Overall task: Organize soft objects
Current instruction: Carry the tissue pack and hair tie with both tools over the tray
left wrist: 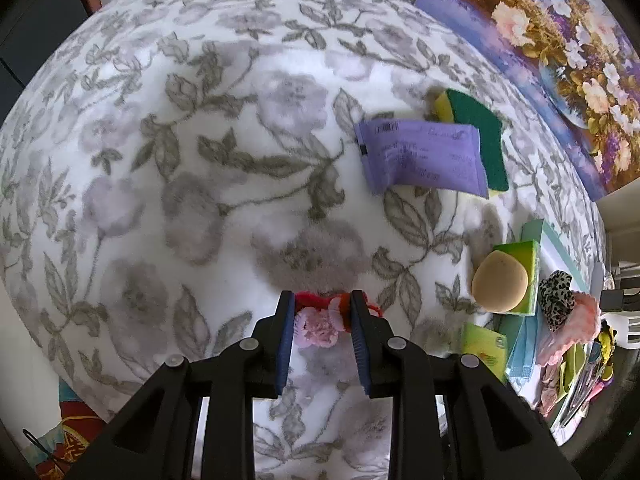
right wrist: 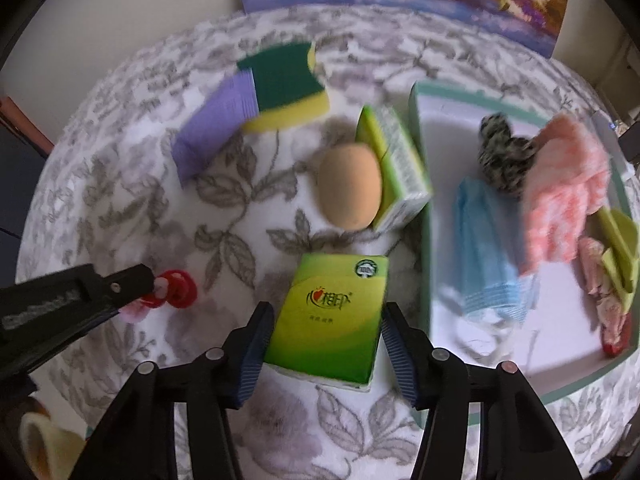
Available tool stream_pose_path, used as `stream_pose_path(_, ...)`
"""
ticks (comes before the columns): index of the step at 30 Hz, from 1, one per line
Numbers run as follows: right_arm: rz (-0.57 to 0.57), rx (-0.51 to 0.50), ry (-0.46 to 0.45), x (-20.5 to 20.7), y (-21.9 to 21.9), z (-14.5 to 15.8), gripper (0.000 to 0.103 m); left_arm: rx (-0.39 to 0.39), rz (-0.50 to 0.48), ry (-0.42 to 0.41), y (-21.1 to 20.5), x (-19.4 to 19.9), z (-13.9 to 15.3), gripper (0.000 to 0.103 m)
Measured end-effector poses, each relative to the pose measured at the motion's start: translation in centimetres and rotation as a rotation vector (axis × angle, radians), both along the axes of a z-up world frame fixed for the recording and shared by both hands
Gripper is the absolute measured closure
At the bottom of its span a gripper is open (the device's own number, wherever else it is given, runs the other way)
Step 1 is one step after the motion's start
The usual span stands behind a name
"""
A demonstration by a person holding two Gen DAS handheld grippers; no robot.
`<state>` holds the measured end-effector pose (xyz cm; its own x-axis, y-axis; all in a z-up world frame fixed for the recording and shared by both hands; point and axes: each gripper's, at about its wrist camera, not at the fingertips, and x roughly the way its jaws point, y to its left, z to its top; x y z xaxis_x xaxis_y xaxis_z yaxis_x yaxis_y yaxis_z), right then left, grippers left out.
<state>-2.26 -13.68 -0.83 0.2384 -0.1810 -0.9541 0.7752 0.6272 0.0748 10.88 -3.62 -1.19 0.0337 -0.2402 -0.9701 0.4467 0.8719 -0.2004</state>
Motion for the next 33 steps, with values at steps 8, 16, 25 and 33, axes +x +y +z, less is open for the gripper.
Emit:
stream_pose_path(8, -0.032, -0.048, -0.103, -2.0, -1.1, 4.4, 0.045, -0.020, -0.002, -0.017, 0.0, -1.1, 2.0, 0.075)
stream_pose_path(16, -0.109, -0.094, -0.143, -4.8, -2.3, 6.8, 0.045, -0.113, -0.087, -0.086, -3.5, -4.0, 7.3, 0.075)
stream_pose_path(25, -0.307, -0.122, -0.086, -12.7, -7.2, 6.4, 0.045, -0.195, -0.235, -0.077, -9.2, -9.6, 8.1, 0.075)
stream_pose_path(33, -0.417, -0.089, -0.024, -19.7, -9.9, 4.4, 0.045, -0.175, -0.329, -0.036, -11.6, -14.0, 6.4, 0.075)
